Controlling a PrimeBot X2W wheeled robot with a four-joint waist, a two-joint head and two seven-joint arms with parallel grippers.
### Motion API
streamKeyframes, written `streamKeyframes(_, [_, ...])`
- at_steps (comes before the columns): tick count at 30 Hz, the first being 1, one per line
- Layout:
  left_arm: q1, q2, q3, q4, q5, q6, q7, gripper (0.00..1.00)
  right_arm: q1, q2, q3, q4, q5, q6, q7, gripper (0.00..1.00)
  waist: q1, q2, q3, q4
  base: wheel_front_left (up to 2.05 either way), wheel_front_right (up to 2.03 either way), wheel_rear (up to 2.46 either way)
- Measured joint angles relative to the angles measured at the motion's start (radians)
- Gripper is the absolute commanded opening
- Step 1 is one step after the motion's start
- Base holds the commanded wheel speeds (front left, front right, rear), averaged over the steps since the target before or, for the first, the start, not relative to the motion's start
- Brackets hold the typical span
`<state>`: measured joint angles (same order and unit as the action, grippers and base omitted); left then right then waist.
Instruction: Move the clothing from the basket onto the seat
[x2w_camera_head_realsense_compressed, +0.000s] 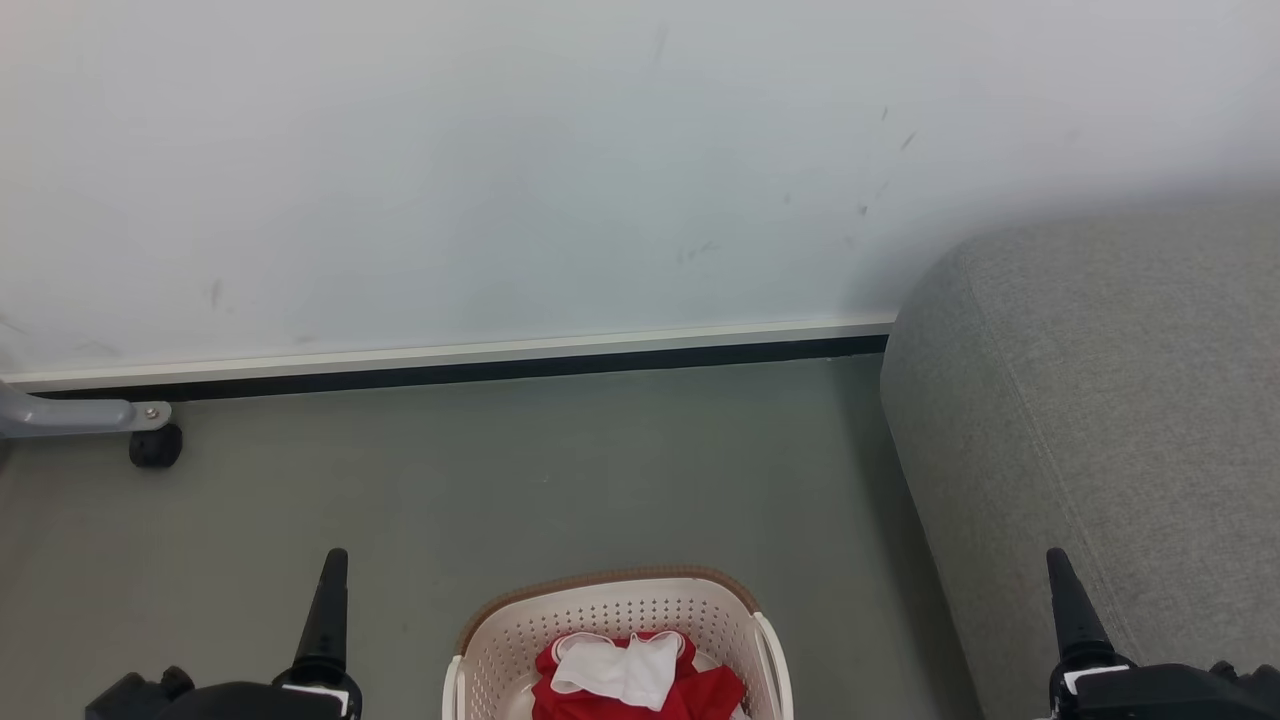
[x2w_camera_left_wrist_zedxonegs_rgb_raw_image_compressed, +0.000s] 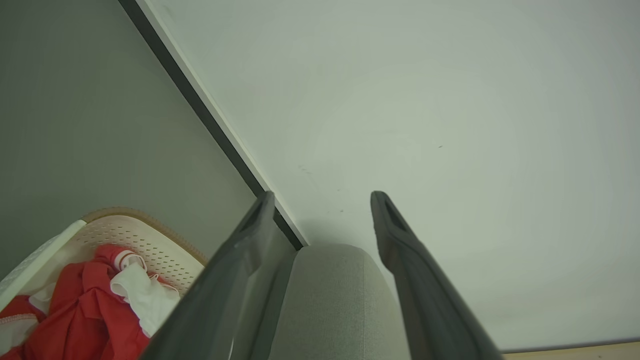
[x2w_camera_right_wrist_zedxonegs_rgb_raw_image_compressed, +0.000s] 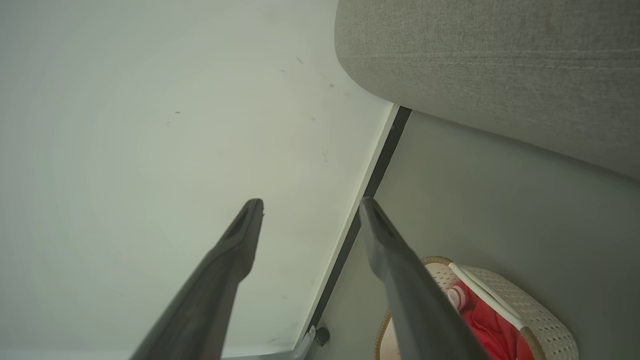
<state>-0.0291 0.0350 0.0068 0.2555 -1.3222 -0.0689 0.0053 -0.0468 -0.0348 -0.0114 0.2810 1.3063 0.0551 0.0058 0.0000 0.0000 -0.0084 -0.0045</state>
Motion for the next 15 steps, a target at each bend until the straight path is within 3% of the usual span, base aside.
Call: streamKeyframes(15, [0.017, 0.042, -0.05, -0.046, 0.291, 0.044, -0.053, 1.0, 0.0, -0.032, 0.093, -0.043, -0.258, -0.039, -0.055, 1.0, 0.0, 0.0, -0.006, -0.003, 0.0, 0.0, 0.0])
